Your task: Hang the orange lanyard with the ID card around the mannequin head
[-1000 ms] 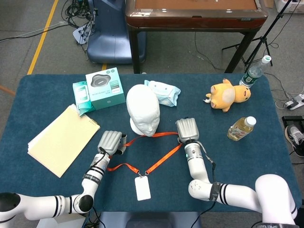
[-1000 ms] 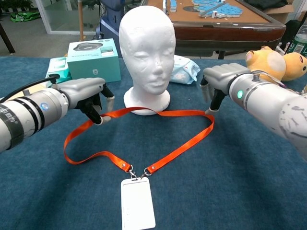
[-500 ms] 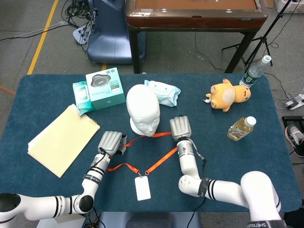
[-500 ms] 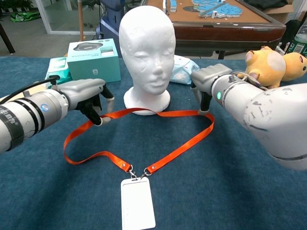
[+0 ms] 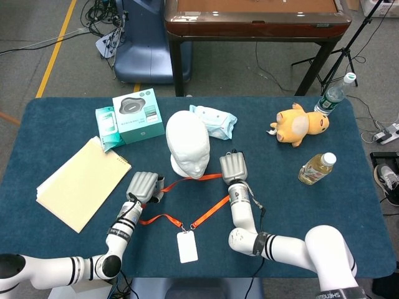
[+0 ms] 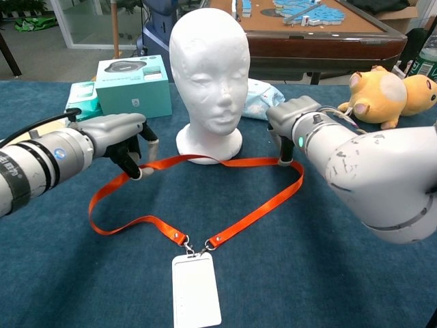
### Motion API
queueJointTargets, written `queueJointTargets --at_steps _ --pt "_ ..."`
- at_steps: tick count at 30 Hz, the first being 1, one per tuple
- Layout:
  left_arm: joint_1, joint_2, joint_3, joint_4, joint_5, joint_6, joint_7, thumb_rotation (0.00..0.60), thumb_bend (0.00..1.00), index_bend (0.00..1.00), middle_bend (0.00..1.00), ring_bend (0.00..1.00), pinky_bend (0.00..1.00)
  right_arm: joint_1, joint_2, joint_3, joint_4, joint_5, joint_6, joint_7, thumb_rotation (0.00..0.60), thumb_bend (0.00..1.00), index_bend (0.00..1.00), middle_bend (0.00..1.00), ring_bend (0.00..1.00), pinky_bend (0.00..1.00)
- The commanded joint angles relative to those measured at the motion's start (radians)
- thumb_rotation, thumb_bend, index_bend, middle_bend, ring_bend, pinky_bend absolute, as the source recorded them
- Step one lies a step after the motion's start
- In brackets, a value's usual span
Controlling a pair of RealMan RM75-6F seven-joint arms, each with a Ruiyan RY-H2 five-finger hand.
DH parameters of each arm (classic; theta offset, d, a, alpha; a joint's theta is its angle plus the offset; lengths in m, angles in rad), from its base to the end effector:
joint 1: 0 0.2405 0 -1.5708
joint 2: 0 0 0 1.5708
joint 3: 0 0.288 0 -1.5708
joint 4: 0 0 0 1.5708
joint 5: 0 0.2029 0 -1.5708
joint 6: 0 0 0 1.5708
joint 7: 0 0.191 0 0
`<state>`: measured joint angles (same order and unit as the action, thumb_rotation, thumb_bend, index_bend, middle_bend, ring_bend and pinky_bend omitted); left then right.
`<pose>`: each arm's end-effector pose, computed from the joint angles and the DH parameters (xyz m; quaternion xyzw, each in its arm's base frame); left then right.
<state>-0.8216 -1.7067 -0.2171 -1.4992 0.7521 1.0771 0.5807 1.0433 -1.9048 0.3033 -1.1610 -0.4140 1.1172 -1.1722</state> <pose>-0.1409 0.4061 -0.0681 -0.6994 -0.4458 -0.3341 0.4477 -0.1231 -0.4610 -0.0997 0.7367 -0.3033 0.1520 0.5850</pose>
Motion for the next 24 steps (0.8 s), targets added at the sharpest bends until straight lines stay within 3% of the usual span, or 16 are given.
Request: queueJointTargets --at_steps 1,5,10,17,24 --pt "0.001 -0.001 0.0 0.002 0.001 -0.001 -0.002 0.6 0.36 0.62 1.0 1.0 1.0 -0.001 -0.007 0.001 0.017 -0.014 -0.005 0.017 0.6 0.25 0.52 0.43 0.27 0.34" --pt "0.001 -0.002 0.001 0.006 0.002 -0.003 -0.003 0.6 0.36 0.62 1.0 1.0 1.0 -0.001 -0.007 0.008 0.037 -0.039 -0.009 0.04 0.6 0.25 0.52 0.57 0.4 0.37" --pt "0.001 -0.005 0.0 0.01 0.001 -0.007 -0.004 0.6 0.36 0.62 1.0 1.0 1.0 -0.002 -0.009 0.006 0.048 -0.043 -0.015 0.034 0.6 0.25 0.53 0.65 0.51 0.42" --pt "0.004 -0.005 0.001 0.014 0.003 -0.008 -0.006 0.6 0.36 0.62 1.0 1.0 1.0 -0.004 0.007 0.016 0.032 -0.064 -0.021 0.052 0.6 0.25 0.58 0.82 0.68 0.64" --pt "0.005 -0.003 -0.002 0.011 0.005 -0.007 -0.008 0.6 0.36 0.62 1.0 1.0 1.0 -0.005 0.016 0.01 0.01 -0.045 -0.026 0.027 0.6 0.25 0.61 0.95 0.8 0.76"
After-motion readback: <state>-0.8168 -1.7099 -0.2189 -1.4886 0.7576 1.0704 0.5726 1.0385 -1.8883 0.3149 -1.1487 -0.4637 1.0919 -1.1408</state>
